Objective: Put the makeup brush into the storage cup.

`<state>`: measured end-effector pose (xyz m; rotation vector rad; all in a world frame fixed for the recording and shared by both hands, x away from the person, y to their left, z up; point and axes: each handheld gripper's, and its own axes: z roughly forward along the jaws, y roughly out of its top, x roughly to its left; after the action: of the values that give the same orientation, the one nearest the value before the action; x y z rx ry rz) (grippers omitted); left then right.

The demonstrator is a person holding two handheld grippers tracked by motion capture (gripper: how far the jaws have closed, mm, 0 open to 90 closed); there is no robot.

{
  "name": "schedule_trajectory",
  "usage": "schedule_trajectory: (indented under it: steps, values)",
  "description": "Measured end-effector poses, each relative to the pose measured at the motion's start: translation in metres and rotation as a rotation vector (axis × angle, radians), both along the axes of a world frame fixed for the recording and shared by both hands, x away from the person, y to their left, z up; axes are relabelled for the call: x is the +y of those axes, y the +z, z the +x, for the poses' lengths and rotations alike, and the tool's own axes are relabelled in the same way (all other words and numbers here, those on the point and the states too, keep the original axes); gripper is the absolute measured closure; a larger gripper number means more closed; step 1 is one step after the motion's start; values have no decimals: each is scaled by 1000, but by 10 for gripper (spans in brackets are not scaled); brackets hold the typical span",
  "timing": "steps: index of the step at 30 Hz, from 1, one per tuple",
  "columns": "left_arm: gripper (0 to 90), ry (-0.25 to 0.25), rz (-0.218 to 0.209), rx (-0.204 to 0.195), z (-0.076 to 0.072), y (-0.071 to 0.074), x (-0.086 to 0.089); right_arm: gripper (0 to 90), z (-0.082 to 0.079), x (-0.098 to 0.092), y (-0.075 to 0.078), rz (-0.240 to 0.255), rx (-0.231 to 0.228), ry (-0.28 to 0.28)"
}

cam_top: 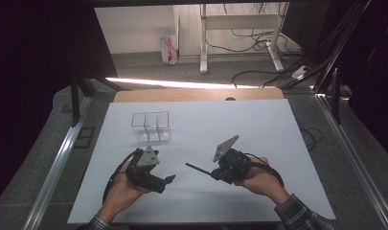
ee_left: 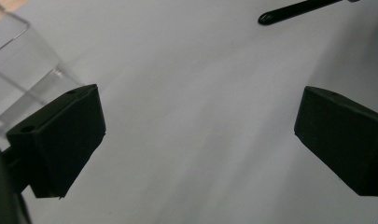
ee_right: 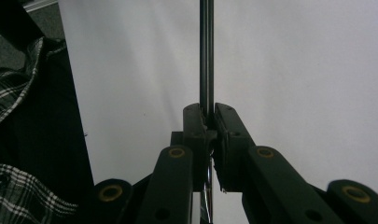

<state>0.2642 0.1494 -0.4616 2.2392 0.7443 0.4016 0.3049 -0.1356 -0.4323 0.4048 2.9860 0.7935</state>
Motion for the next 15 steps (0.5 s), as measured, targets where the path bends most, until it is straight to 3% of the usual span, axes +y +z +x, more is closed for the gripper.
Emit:
schedule_trajectory:
  steps: [15]
  values:
    - [213,-172,95,-32,6,-5,-38,841,-2,13,-4,-27,24,68]
